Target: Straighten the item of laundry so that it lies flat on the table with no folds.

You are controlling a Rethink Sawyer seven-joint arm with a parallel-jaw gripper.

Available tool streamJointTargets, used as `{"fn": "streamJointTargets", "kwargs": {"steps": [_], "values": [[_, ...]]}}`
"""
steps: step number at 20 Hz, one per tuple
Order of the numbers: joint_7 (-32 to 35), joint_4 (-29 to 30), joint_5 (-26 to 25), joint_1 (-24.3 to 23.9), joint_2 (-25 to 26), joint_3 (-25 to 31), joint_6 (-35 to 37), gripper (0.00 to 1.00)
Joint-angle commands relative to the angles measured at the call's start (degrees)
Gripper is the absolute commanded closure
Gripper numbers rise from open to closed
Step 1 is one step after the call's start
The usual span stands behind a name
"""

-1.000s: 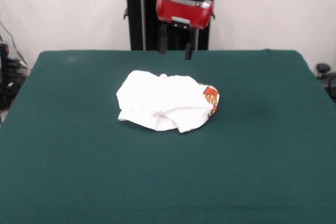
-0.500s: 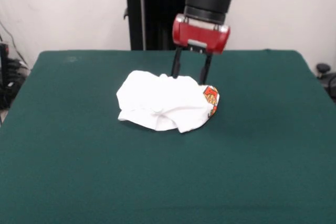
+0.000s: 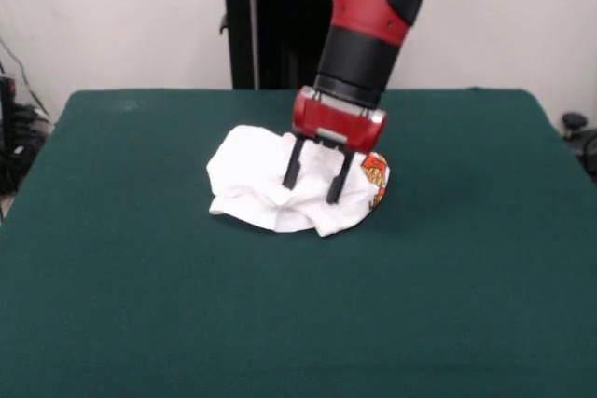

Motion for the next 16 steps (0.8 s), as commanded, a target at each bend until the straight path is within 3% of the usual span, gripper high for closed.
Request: {"fn": "streamJointTargets", "kwargs": {"steps": [1,12,16], "values": [[15.54,-3.76,3.31,0.81,8.57,4.93,-4.11,0.0],[13.69,-2.89,8.57,2.97,4.98,5.76,3.87,0.0],[14.22,-3.2,4.93,-0.21,6.45,8.27,2.49,0.0]]}}
